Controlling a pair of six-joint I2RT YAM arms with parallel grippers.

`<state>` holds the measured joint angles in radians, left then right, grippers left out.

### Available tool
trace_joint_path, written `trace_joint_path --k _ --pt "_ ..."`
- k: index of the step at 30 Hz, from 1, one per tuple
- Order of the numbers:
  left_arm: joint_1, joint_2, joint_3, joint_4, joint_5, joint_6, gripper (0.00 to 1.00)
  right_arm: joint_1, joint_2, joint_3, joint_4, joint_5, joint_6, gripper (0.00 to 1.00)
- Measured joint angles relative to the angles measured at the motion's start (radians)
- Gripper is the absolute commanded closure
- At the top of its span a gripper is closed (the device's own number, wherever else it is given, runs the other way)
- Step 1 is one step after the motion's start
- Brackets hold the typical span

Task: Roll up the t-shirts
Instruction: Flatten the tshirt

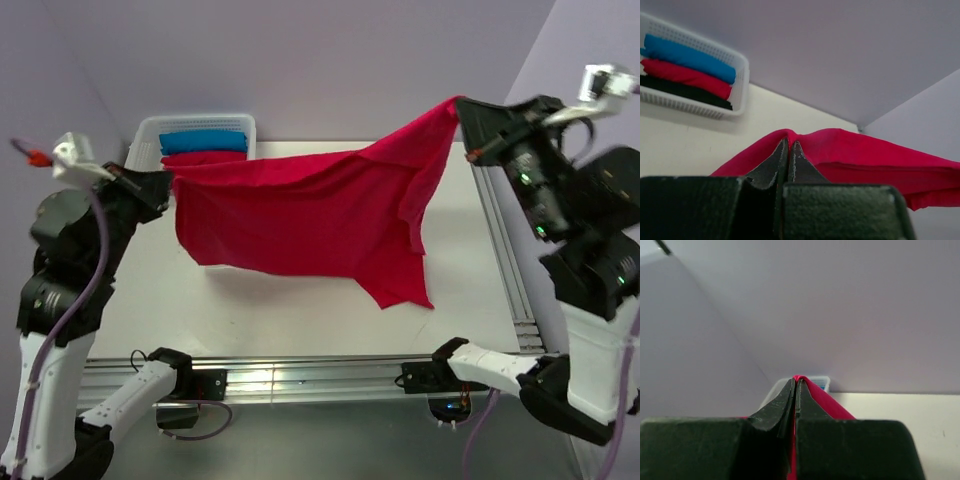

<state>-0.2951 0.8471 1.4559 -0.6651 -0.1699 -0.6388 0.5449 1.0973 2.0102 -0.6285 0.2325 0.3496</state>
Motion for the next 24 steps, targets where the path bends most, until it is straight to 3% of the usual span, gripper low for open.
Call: trace_joint_path --k 8,12,16,21,24 --pt "0.000 -0.208 0.040 -0.014 -0.011 -0.001 1.00 -0.003 -0.287 -0.066 0.071 -0.113 0.025 1.00" --pt "0.000 -0.248 0.057 -0.034 -0.012 0.000 1.00 -0.003 -0.354 -0.047 0.085 -0.138 0.034 1.00" --pt "0.000 -0.232 0.088 -0.067 -0.012 -0.002 0.99 -0.003 -0.324 0.055 0.035 -0.146 0.034 1.00" --pt "0.000 -0.134 0.178 -0.092 -0.010 -0.013 1.00 -0.003 -0.121 0.388 -0.087 -0.122 0.032 1.00" --pt "0.000 -0.074 0.151 -0.053 -0.010 -0.019 1.00 -0.003 -0.092 0.326 -0.090 -0.076 0.036 1.00"
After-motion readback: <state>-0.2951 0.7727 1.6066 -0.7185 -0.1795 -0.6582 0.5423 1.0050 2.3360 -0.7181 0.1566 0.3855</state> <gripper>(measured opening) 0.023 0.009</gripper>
